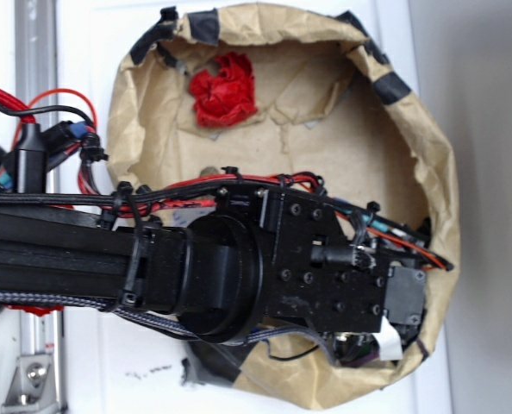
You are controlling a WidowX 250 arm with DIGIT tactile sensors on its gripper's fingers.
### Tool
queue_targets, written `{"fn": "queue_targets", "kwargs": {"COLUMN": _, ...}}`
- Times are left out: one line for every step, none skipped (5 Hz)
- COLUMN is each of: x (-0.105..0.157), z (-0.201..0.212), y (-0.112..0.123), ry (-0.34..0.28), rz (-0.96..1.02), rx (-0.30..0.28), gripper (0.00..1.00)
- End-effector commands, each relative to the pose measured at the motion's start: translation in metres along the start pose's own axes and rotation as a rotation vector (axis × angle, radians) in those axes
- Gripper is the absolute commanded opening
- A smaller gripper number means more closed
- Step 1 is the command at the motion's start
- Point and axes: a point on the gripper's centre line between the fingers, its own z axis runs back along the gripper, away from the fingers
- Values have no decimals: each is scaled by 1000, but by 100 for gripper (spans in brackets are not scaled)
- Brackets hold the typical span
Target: Grab the green block.
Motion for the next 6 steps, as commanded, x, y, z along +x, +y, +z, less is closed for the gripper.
{"fn": "queue_targets", "kwargs": {"x": 5, "z": -2, "y": -22, "ry": 49, "rz": -21, "rx": -14, "gripper": 0}}
{"fn": "queue_targets", "kwargs": {"x": -4, "z": -4, "y": -31, "ry": 104, "rz": -29, "rx": -39, "gripper": 0}}
{"fn": "queue_targets", "kwargs": {"x": -21, "z": 45, "y": -5, "ry": 91, "rz": 70, "rx": -74, "gripper": 0}}
{"fn": "queue_targets", "kwargs": {"x": -35, "z": 75, "y": 15, "ry": 148, "rz": 199, "rx": -117, "gripper": 0}}
{"fn": "queue_targets", "kwargs": {"x": -49, "z": 75, "y": 28, "ry": 244, "rz": 364, "rx": -133, "gripper": 0}}
{"fn": "queue_targets", "kwargs": {"x": -56, "z": 70, "y": 38, "ry": 293, "rz": 616, "rx": -174, "gripper": 0}}
